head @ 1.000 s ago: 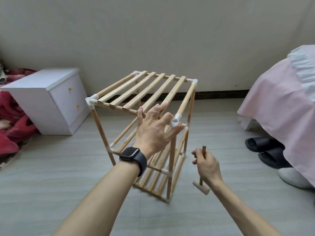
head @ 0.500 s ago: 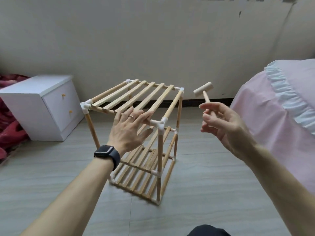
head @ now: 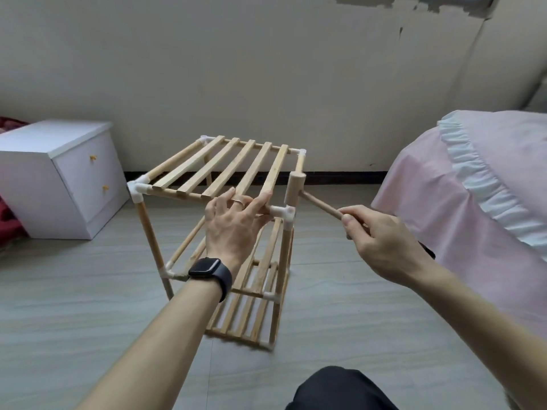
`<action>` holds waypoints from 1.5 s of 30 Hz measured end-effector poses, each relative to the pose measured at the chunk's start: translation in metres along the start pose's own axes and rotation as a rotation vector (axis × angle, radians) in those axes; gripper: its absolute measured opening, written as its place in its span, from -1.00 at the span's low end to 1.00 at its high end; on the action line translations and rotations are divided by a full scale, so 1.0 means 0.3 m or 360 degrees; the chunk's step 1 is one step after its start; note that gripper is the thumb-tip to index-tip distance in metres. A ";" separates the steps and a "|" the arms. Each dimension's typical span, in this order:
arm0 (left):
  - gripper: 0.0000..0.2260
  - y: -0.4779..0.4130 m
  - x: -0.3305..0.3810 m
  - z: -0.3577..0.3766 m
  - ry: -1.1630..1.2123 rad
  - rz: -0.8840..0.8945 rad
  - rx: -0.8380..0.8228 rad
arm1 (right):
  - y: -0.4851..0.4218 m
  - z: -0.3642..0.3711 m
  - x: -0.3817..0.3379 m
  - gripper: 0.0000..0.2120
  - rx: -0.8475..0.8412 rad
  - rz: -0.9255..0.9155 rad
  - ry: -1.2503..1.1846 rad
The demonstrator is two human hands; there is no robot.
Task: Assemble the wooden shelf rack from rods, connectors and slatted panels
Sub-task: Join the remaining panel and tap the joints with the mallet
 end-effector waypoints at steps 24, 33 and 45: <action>-0.54 0.039 0.117 -0.019 -0.0004 0.0039 0.0059 | 0.061 -0.071 0.054 -0.74 -0.0392 0.0309 0.0651; -0.54 0.033 0.108 -0.004 -0.0034 0.0057 0.0097 | 0.052 -0.079 0.037 -0.78 -0.0311 0.0109 0.0697; -0.54 0.032 0.109 0.001 -0.0045 0.0051 0.0120 | 0.079 -0.108 0.018 -0.77 0.0391 -0.0051 0.0241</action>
Point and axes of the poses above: each hand's wrist, its own y-axis away from the middle knuckle, its own z-axis out of the palm, x = y × z, the point moved 4 cm from there along -y, towards the middle knuckle, and after that the axes turned 3 degrees about -z, right-handed, at the moved point
